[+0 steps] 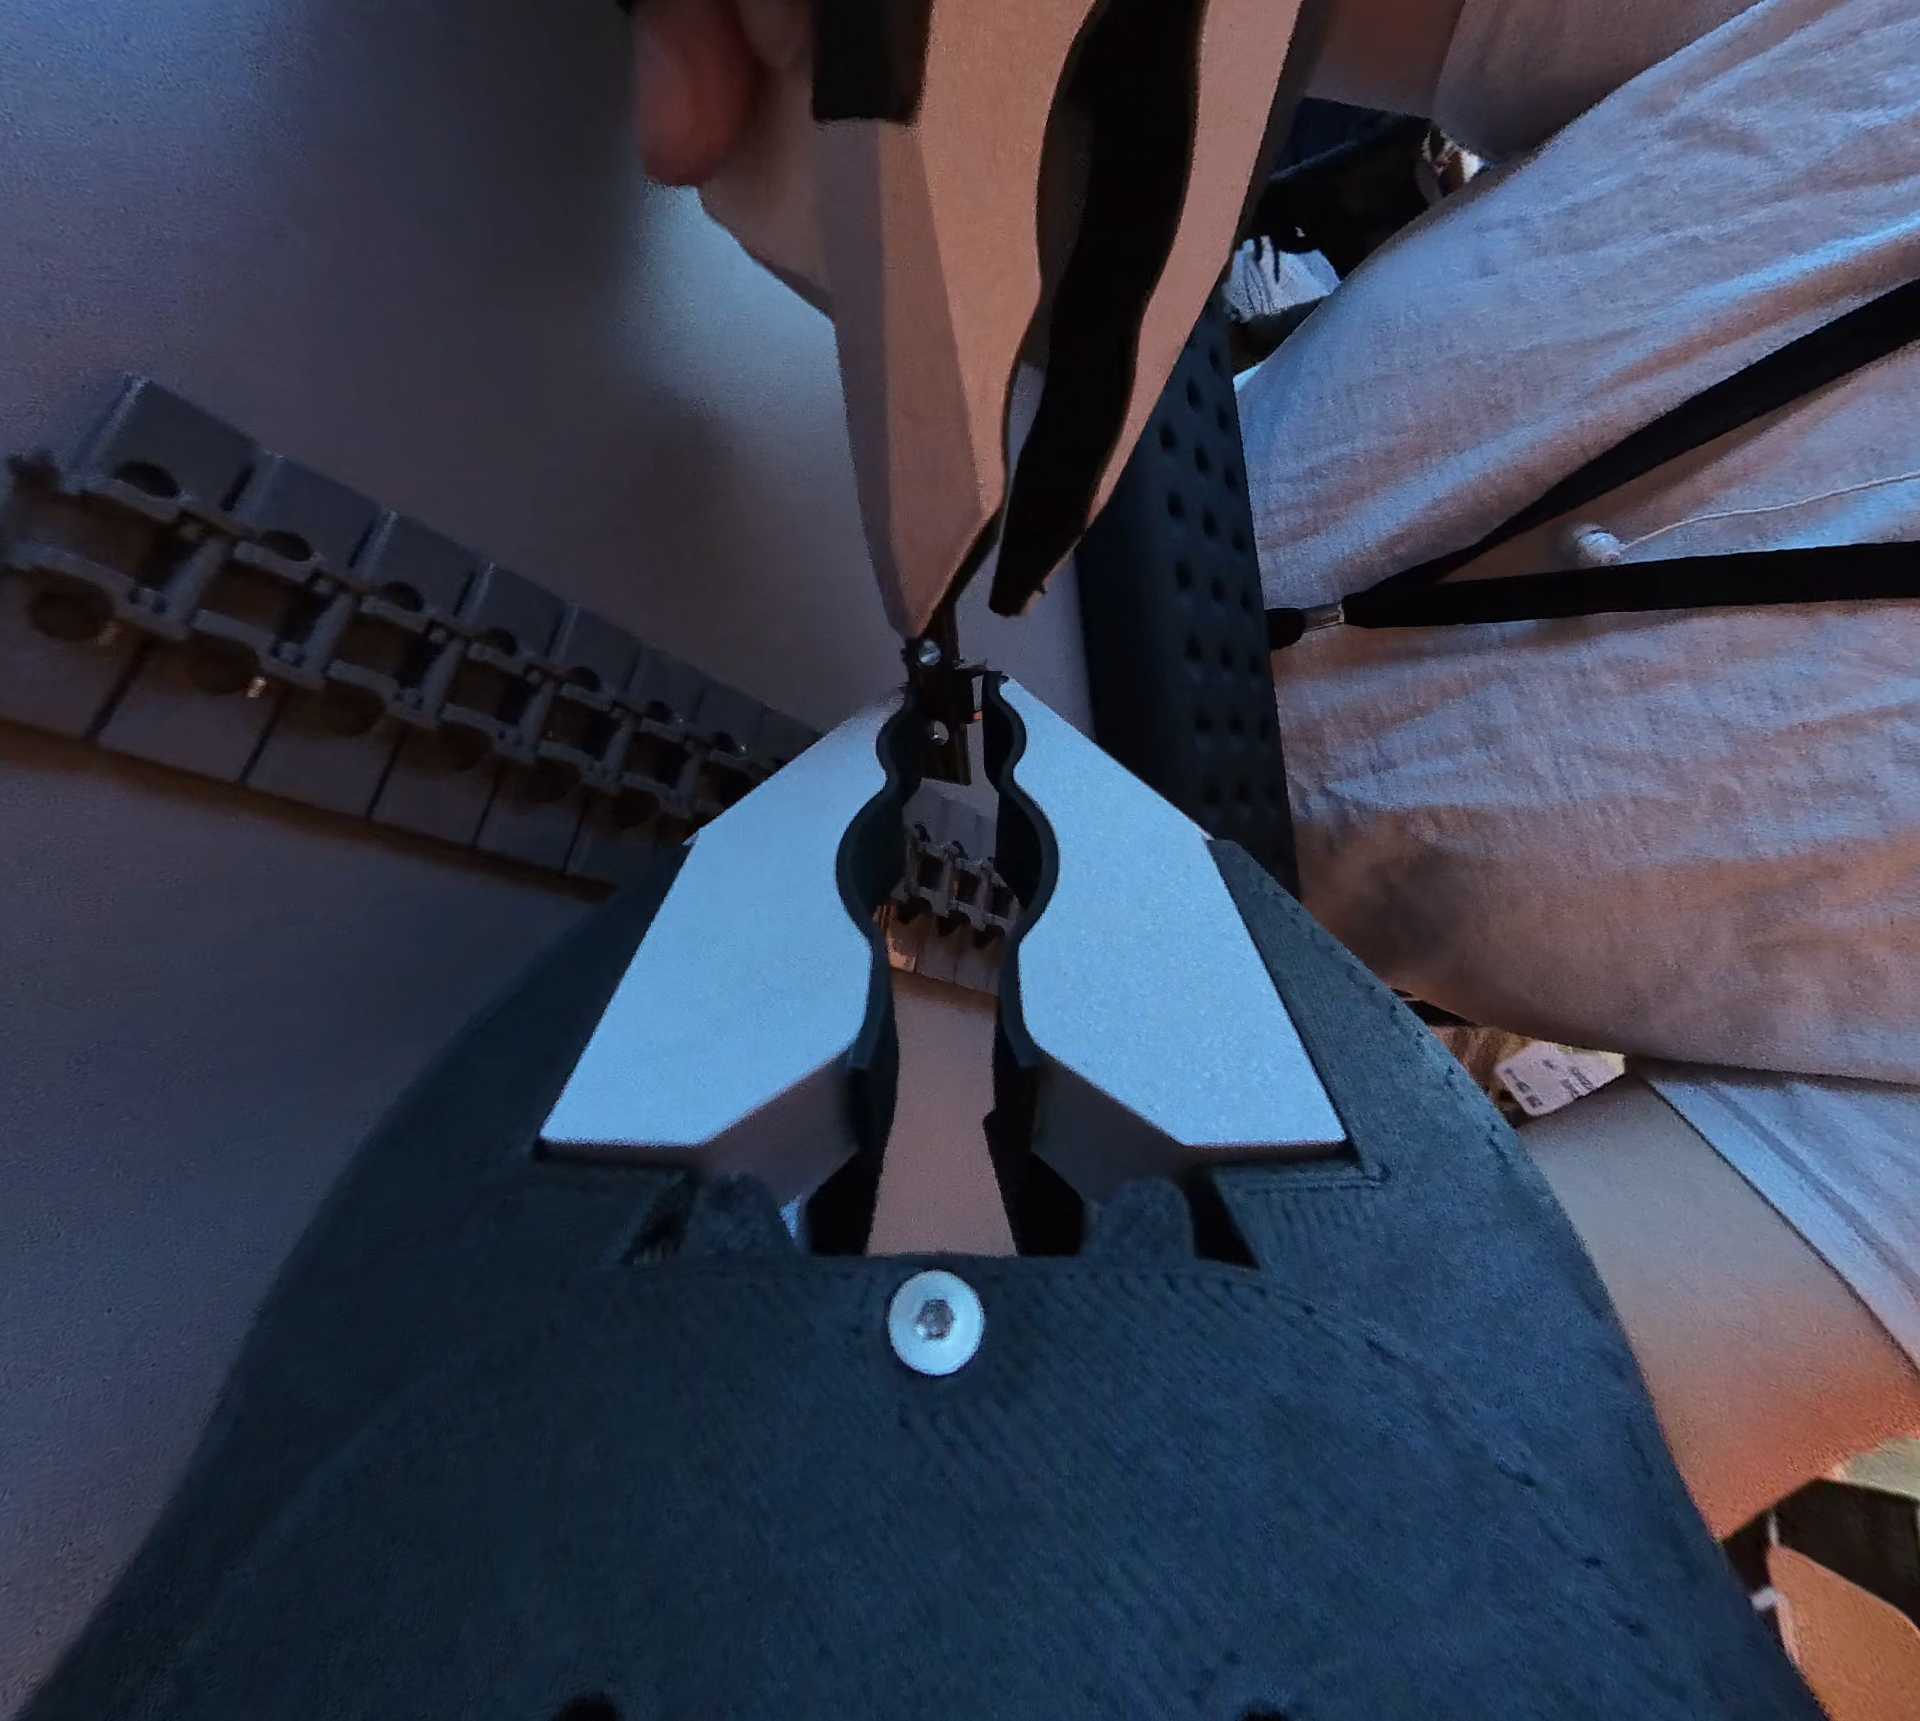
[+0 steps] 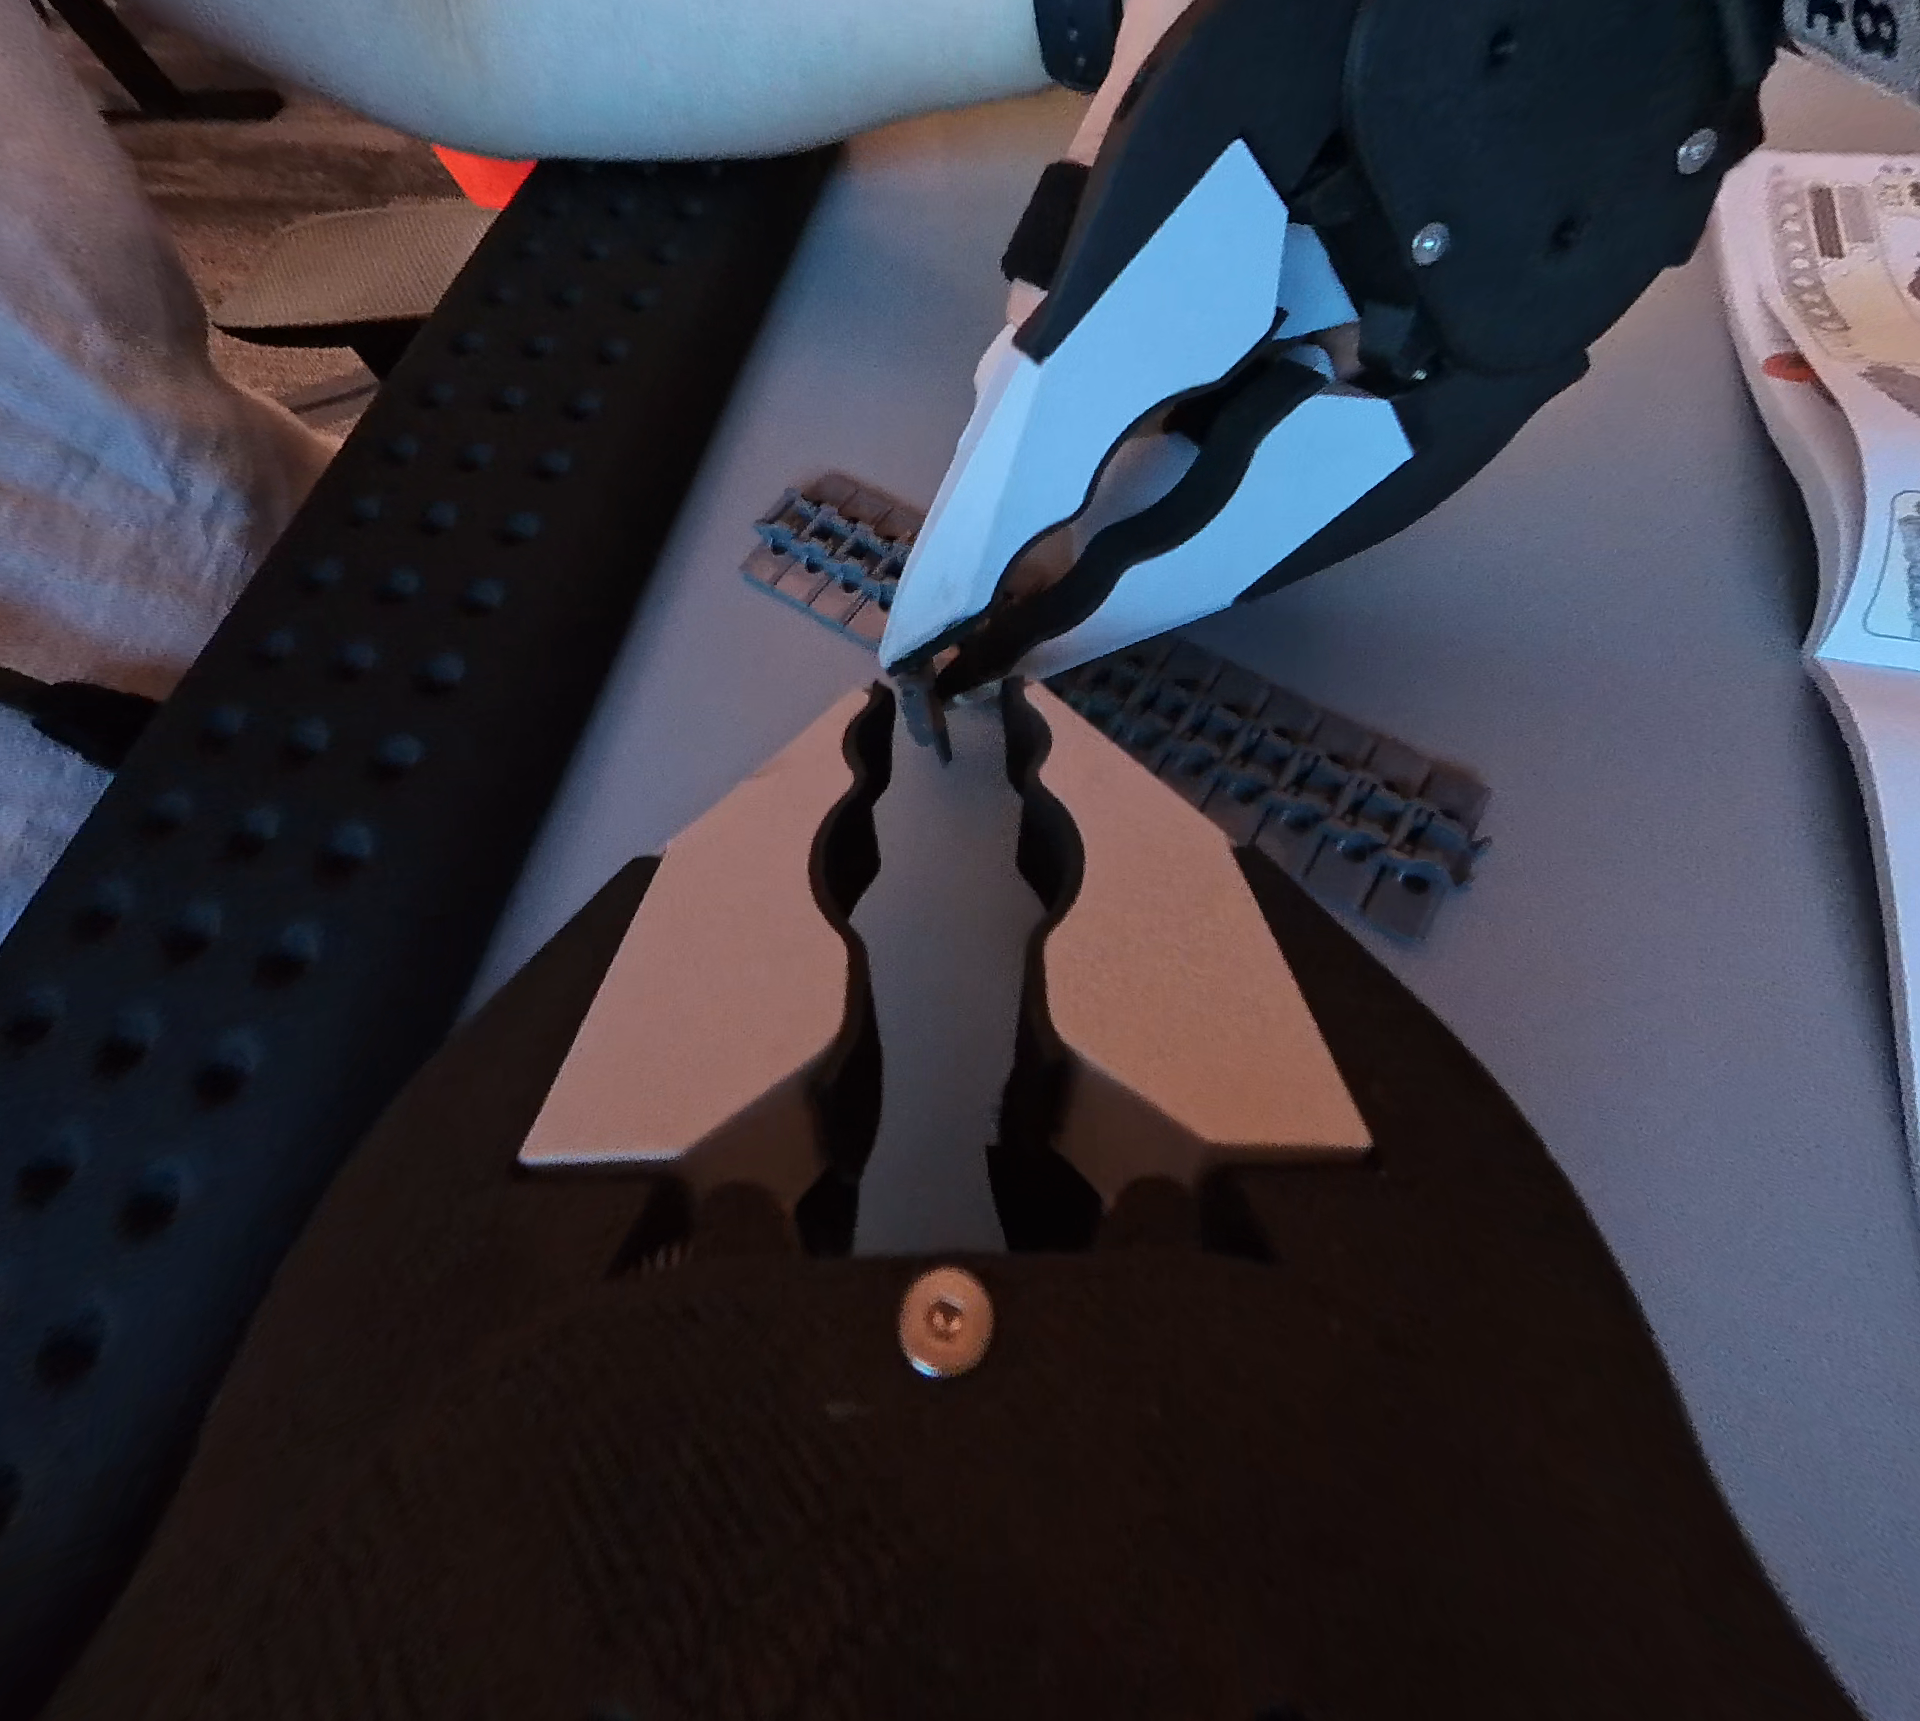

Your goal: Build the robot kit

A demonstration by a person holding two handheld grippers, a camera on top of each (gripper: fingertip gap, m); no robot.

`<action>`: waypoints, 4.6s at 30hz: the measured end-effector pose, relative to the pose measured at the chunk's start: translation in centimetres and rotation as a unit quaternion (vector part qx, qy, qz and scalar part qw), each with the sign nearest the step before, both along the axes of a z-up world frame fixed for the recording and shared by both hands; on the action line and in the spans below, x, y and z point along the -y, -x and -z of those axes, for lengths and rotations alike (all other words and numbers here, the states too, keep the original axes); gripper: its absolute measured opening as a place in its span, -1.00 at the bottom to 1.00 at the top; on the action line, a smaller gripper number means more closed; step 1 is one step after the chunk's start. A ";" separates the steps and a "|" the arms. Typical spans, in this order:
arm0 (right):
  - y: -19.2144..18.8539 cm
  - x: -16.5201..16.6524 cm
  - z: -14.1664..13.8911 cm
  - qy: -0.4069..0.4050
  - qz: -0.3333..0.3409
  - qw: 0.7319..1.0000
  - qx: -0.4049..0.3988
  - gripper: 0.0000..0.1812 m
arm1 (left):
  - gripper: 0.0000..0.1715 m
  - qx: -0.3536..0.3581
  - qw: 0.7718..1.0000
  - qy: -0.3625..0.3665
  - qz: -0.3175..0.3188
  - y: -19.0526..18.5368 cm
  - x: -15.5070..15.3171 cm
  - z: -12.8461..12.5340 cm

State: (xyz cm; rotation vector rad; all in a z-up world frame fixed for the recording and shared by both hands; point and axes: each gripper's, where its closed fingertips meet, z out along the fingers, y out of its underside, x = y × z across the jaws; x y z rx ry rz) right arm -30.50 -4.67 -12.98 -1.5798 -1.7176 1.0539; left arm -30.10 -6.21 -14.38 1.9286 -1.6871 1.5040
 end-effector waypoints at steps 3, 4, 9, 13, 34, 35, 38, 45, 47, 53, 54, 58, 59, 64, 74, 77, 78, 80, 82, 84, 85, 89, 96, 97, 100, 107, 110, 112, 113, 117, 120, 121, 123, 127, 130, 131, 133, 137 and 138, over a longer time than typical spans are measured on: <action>-0.3 0.4 0.3 -0.020 -0.009 1.000 0.014 -0.84 | -0.90 -0.003 1.000 0.004 0.006 -0.1 0.4 0.2; -0.3 0.5 0.4 -0.022 -0.010 1.000 0.017 -0.84 | -0.90 -0.001 1.000 0.006 0.006 -0.1 0.4 0.2; -0.2 1.5 0.9 -0.026 -0.030 0.999 0.032 -0.98 | -0.90 0.016 1.000 0.018 0.007 -0.5 0.7 -0.6; -0.3 -0.6 -0.3 -0.011 0.029 1.000 0.005 -0.99 | -0.60 0.038 0.998 0.030 -0.049 -0.8 -0.8 -2.2; -2.2 -7.2 -7.0 0.235 0.194 0.925 -0.228 -0.99 | -0.82 0.227 0.937 -0.054 -0.261 -1.6 -8.6 -8.5; -2.1 -7.3 -6.9 0.238 0.196 0.924 -0.227 -0.99 | -0.89 0.228 0.938 -0.048 -0.256 -1.6 -8.5 -8.5; -2.1 -7.1 -6.5 0.235 0.184 0.929 -0.219 -0.98 | -0.94 0.222 0.941 -0.052 -0.249 -1.6 -8.2 -8.3; -2.2 -5.3 -3.1 0.157 0.141 0.972 -0.099 -0.70 | -0.93 0.130 0.967 -0.093 -0.200 -1.4 -6.7 -4.6; -2.0 -4.5 -2.3 0.153 0.124 0.978 -0.069 -0.64 | -0.93 0.106 0.972 -0.102 -0.184 -1.5 -6.2 -3.7; -1.7 -4.3 -2.1 0.150 0.126 0.979 -0.061 -0.82 | -0.93 0.078 0.977 -0.128 -0.152 -1.9 -5.1 -2.6; -1.8 -4.2 -1.9 0.150 0.125 0.979 -0.054 -0.83 | -0.93 0.083 0.977 -0.125 -0.151 -2.0 -5.0 -2.8; -1.8 -3.8 -1.3 0.155 0.115 0.980 -0.038 -0.87 | -0.93 0.087 0.977 -0.128 -0.149 -2.1 -4.8 -3.0; -1.8 -3.7 -1.2 0.149 0.112 0.982 -0.029 -0.94 | -0.94 0.086 0.976 -0.133 -0.150 -2.2 -4.9 -3.0; -1.8 -5.1 -2.4 0.084 0.142 0.985 -0.044 -0.95 | -0.74 0.038 0.958 -0.154 -0.238 -0.5 -7.7 -3.9; -4.6 -9.9 0.2 0.071 0.272 0.960 0.003 -0.95 | -0.66 -0.228 0.862 -0.330 -0.308 -0.4 -8.7 1.8; -5.0 -10.0 0.5 0.065 0.276 0.959 0.009 -0.95 | -0.80 -0.244 0.843 -0.391 -0.278 -0.6 -8.7 1.9; -5.1 -10.0 0.5 0.065 0.277 0.959 0.011 -0.95 | -0.80 -0.242 0.841 -0.405 -0.265 -0.7 -8.6 1.9; -5.2 -10.1 0.5 0.066 0.279 0.958 0.013 -0.95 | -0.84 -0.230 0.839 -0.442 -0.220 -0.6 -8.6 2.0; -5.3 -9.9 0.9 0.076 0.278 0.957 0.024 -0.95 | -0.84 -0.197 0.842 -0.483 -0.139 -0.5 -8.2 1.9; -5.5 -9.7 1.7 0.092 0.276 0.956 0.044 -0.95 | -0.84 -0.147 0.838 -0.524 -0.038 -0.1 -7.2 1.8; -5.6 -9.4 2.2 0.101 0.273 0.955 0.055 -0.94 | -0.85 -0.118 0.830 -0.546 -0.001 0.1 -7.0 1.8; -5.3 -8.5 2.7 0.124 0.256 0.956 0.069 -0.93 | -0.83 -0.123 0.843 -0.520 -0.061 1.5 -8.2 1.7; -5.4 -8.5 2.9 0.129 0.266 0.952 0.075 -0.73 | -0.54 -0.125 0.882 -0.425 -0.158 0.5 -7.9 1.5; -5.4 -8.5 2.8 0.120 0.264 0.954 0.073 -0.69 | -0.46 -0.125 0.882 -0.424 -0.165 0.2 -7.8 1.5; -5.2 -8.2 2.8 0.099 0.256 0.958 0.080 -0.68 | -0.43 -0.138 0.869 -0.439 -0.183 -0.1 -7.9 2.0; -4.8 -8.3 3.0 0.088 0.251 0.961 0.073 -0.70 | -0.59 -0.128 0.851 -0.474 -0.188 -0.1 -8.3 2.0; -5.0 -8.7 3.0 0.089 0.258 0.959 0.070 -0.73 | -0.71 -0.085 0.854 -0.478 -0.189 -0.9 -7.9 2.0; -5.0 -8.9 3.0 0.088 0.262 0.958 0.069 -0.74 | -0.71 -0.076 0.852 -0.483 -0.187 -1.1 -8.0 2.0; -5.0 -9.0 3.0 0.089 0.264 0.958 0.067 -0.74 | -0.71 -0.076 0.853 -0.481 -0.189 -1.1 -8.0 2.0; -4.9 -9.0 3.0 0.095 0.264 0.958 0.063 -0.74 | -0.65 -0.081 0.852 -0.475 -0.204 -1.0 -8.3 1.9; -5.0 -9.0 3.0 0.095 0.265 0.957 0.064 -0.75 | -0.30 -0.117 0.825 -0.504 -0.226 -0.2 -9.6 1.6; -5.1 -9.1 3.0 0.093 0.269 0.956 0.067 -0.78 | -0.22 -0.123 0.822 -0.507 -0.228 0.0 -9.7 1.5; -5.3 -9.2 3.0 0.095 0.277 0.954 0.072 -0.81 | -0.24 -0.116 0.829 -0.497 -0.227 -0.3 -9.4 1.6; -5.2 -9.2 3.0 0.106 0.275 0.953 0.065 -0.82 | -0.36 -0.111 0.842 -0.478 -0.224 -0.5 -8.9 1.8; -5.0 -9.1 3.1 0.108 0.272 0.954 0.064 -0.82 | -0.37 -0.114 0.846 -0.468 -0.230 -0.3 -8.9 1.9; -5.0 -9.1 3.1 0.108 0.272 0.954 0.064 -0.83 | -0.38 -0.112 0.848 -0.465 -0.231 -0.2 -8.9 1.9; -5.0 -9.1 3.1 0.109 0.272 0.954 0.063 -0.83 | -0.38 -0.113 0.849 -0.459 -0.234 -0.1 -9.0 1.9; -5.0 -9.1 3.1 0.111 0.271 0.954 0.062 -0.83 | -0.38 -0.107 0.854 -0.450 -0.240 0.0 -9.1 2.0; -5.0 -9.1 3.1 0.112 0.271 0.954 0.061 -0.83 | -0.37 -0.107 0.858 -0.439 -0.245 0.0 -9.1 2.0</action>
